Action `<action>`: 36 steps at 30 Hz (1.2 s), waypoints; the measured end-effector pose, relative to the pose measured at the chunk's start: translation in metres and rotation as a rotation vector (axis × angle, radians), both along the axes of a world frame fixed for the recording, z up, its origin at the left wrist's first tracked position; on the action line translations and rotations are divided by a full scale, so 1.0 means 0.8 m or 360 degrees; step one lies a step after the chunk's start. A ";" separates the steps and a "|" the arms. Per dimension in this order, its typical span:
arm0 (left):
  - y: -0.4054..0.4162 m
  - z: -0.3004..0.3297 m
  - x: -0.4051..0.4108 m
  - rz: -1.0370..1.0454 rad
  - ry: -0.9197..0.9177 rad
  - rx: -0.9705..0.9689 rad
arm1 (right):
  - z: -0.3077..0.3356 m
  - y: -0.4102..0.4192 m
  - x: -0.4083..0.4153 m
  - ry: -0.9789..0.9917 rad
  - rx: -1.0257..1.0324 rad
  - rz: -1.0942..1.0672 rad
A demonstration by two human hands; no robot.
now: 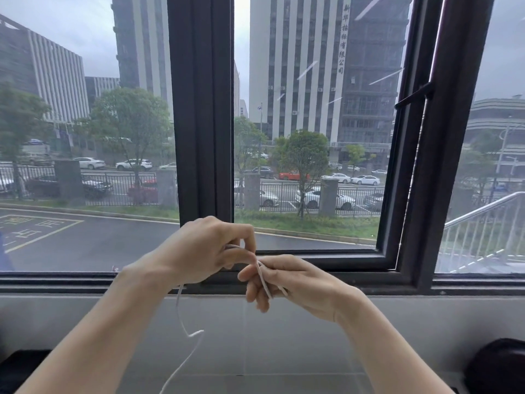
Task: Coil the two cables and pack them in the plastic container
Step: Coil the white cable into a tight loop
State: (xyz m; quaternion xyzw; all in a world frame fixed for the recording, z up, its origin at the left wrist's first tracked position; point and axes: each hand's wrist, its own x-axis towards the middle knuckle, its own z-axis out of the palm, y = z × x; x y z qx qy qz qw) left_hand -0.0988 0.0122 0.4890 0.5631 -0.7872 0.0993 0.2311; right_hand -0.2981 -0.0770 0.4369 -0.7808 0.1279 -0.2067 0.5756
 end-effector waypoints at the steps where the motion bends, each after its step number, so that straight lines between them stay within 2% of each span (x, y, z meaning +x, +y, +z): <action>1: -0.003 0.000 0.001 -0.0010 0.0017 -0.0008 | -0.001 0.001 0.000 -0.0021 0.0042 0.0008; 6: -0.014 -0.004 0.007 -0.0074 0.0130 -0.0010 | -0.003 0.000 -0.001 -0.0077 0.0171 0.0035; 13: -0.031 -0.012 0.017 -0.0227 0.0463 0.0029 | 0.003 0.002 -0.004 -0.0063 -0.0014 0.0131; 18: -0.038 -0.037 0.014 -0.0476 0.1076 0.0065 | 0.006 0.007 -0.003 -0.0222 0.0093 0.0311; 23: -0.034 -0.089 -0.008 -0.0672 0.1480 0.0170 | 0.014 0.011 -0.001 -0.0352 0.0167 0.0551; 25: -0.035 -0.112 -0.024 -0.0630 0.1725 0.0183 | 0.018 0.010 0.002 -0.0391 0.0183 0.0556; 28: -0.041 -0.136 -0.048 -0.0407 0.1999 0.0109 | 0.017 0.003 0.007 -0.0471 0.0224 0.0321; 31: -0.038 -0.151 -0.068 -0.0202 0.1844 0.0192 | 0.011 -0.006 0.006 -0.0583 0.0268 0.0124; 33: -0.034 -0.158 -0.074 -0.0082 0.1584 0.0233 | 0.005 -0.013 0.007 -0.0599 0.0195 -0.0052; 36: -0.023 -0.154 -0.073 0.0138 0.1159 0.0079 | -0.003 -0.023 0.009 -0.0558 -0.0013 -0.0307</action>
